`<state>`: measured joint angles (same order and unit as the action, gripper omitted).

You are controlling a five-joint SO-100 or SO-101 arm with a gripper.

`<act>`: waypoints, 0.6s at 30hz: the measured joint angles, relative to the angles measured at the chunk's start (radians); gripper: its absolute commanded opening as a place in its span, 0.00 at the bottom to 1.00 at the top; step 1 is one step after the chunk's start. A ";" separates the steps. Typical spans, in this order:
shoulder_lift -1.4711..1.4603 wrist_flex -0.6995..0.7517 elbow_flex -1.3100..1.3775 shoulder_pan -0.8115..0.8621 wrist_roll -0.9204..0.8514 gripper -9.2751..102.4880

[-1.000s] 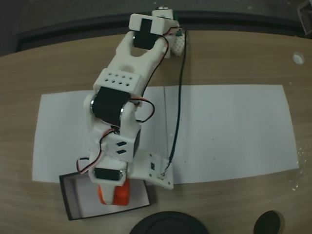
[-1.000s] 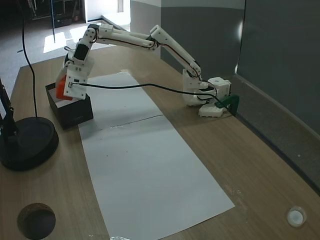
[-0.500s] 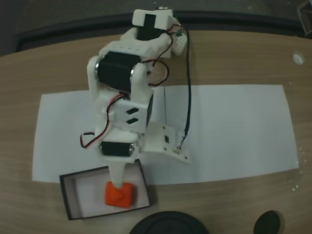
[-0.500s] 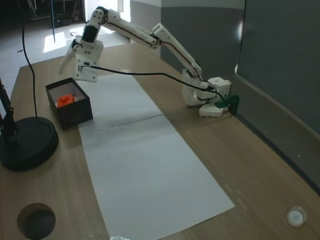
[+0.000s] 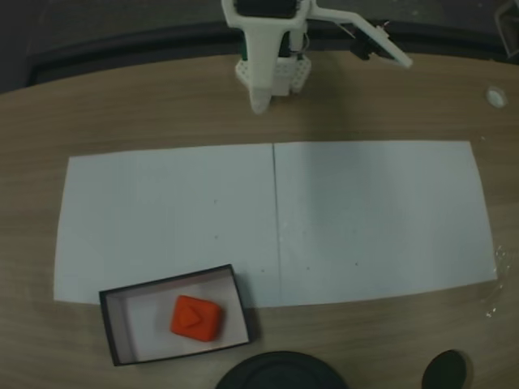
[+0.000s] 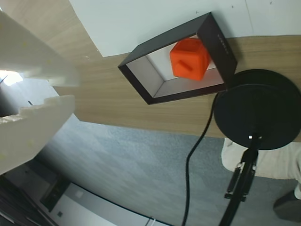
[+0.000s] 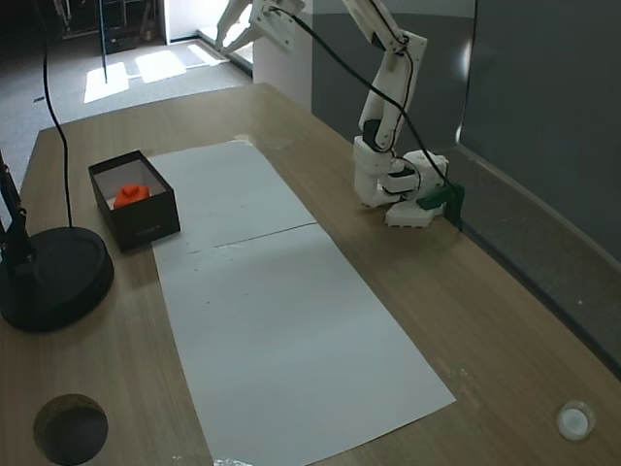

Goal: Grab a orange square and put it in the box.

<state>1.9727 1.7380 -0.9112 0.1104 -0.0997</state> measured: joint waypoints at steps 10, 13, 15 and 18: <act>0.718 -0.089 -0.733 -0.141 -0.006 0.08; 0.862 -0.138 -0.920 -0.135 -0.044 0.08; 0.953 -0.172 -1.019 -0.140 -0.063 0.08; 1.075 -0.219 -1.127 -0.141 -0.066 0.08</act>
<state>3.0480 1.5186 -2.0387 -0.0307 -0.1657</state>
